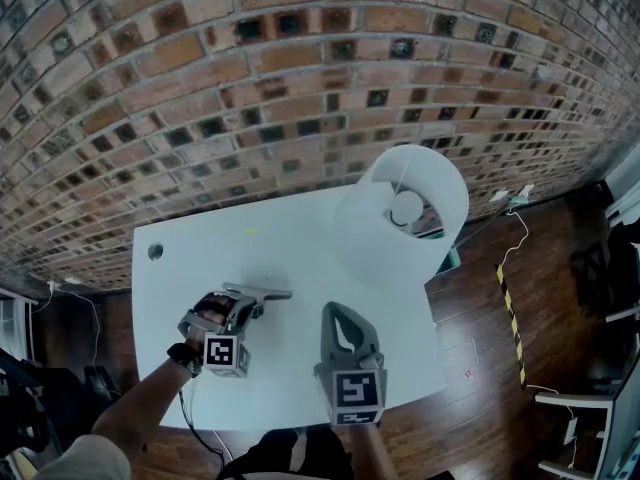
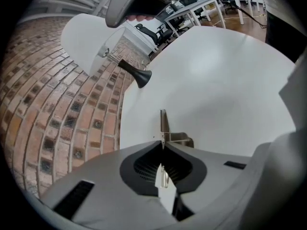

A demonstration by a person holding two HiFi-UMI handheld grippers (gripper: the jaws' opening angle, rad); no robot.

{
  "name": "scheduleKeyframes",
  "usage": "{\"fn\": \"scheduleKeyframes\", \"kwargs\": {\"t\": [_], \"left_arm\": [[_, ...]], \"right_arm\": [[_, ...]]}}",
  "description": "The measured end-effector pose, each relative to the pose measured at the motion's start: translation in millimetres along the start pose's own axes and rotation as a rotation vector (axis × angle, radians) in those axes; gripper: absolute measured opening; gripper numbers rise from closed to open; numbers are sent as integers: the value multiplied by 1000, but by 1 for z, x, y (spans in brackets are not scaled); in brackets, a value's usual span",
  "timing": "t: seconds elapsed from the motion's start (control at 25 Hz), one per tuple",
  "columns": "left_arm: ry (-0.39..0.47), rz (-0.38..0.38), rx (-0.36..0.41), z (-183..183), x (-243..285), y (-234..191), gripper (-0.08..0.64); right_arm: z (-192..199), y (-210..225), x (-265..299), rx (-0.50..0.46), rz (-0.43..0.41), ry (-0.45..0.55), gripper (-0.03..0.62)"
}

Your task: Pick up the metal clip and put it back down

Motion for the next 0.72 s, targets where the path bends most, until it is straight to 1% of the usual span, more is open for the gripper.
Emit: {"fn": "scheduleKeyframes", "kwargs": {"t": [0.12,0.28,0.44,0.56,0.72], "left_arm": [[-4,-2,-3,1,2,1,29],[0,-27,-11,3,3,1,25],[-4,-14,-23,1,1,2,24],[-11,-21,-21,2,0,4,23],[-3,-55,-1,3,2,8,29]], "right_arm": [[2,0,1,-2,3,3,-15],[4,0,1,-4,6,8,-15],[8,-2,-1,4,7,3,-15],[10,-3,-3,7,11,-3,-15],[13,-2,-5,12,20,-12,-15]]}}
Point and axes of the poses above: the fingertips, and each gripper's own axes: x forward along the fingers, y to its right, z out of its underside, the point moved 4 cm from there along -x, backward along the fingers, and after that the axes turned 6 degrees about -x, right-handed, at the moved point
